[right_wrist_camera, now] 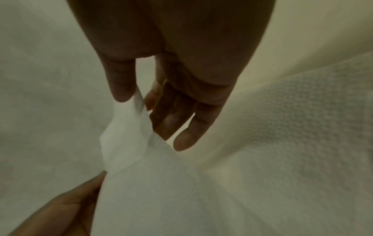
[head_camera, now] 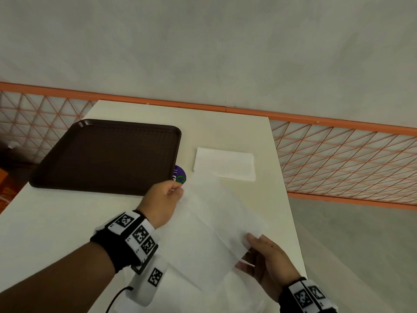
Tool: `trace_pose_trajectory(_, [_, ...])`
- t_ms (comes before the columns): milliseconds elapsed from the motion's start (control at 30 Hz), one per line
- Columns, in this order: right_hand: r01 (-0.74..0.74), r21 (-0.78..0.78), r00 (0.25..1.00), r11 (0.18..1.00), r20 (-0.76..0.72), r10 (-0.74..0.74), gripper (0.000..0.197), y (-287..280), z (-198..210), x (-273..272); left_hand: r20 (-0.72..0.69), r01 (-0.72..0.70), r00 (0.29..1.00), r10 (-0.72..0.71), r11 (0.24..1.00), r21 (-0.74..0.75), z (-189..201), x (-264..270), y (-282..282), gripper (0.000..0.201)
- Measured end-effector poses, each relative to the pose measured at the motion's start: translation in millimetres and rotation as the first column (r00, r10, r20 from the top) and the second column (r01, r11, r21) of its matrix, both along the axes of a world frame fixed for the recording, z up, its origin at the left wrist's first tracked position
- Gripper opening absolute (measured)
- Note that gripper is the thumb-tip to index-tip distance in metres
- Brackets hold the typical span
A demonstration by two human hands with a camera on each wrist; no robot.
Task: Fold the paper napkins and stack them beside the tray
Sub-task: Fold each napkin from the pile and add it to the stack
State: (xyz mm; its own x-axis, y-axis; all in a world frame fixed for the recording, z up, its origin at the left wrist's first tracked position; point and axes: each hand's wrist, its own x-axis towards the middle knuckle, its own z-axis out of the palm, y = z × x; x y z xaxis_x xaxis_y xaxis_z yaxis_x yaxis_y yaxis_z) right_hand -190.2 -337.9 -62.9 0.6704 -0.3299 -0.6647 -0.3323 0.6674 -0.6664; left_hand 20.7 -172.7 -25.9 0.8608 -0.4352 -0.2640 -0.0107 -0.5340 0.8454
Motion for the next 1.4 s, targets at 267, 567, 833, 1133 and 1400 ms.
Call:
trace_pose_trajectory(267, [-0.077,-0.306,0.989,0.949,-0.145,0.034,0.03,9.9,-12.2,15.8,-0.125,-0.179,0.973,0.193,0.977,0.114,-27.5,-22.6,21.8,0.037])
trace_pose_trajectory(567, [-0.179,-0.53,0.984,0.829,-0.102,0.148,0.042,12.8,-6.1,16.3,-0.147,-0.178,0.972,0.184,0.983,0.054,-31.7,-28.0,37.6,0.05])
trace_pose_trajectory(833, [-0.242,-0.616,0.966,0.75,-0.228,0.125,0.04,15.9,-32.4,25.5,-0.004,0.001,1.0,0.0,0.975,0.223,-45.1,-32.2,44.4,0.046])
trace_pose_trajectory(1133, [-0.037,-0.479,0.985,0.877,-0.165,-0.048,0.052,13.9,-43.1,33.7,-0.108,-0.014,0.994,0.029,0.991,0.137,-58.1,-28.3,50.9,0.025])
trace_pose_trajectory(1400, [-0.233,-0.497,0.97,0.836,-0.18,0.164,0.038,9.7,-33.5,35.0,-0.209,0.026,0.978,-0.003,0.994,0.11,-55.5,-27.1,52.2,0.022])
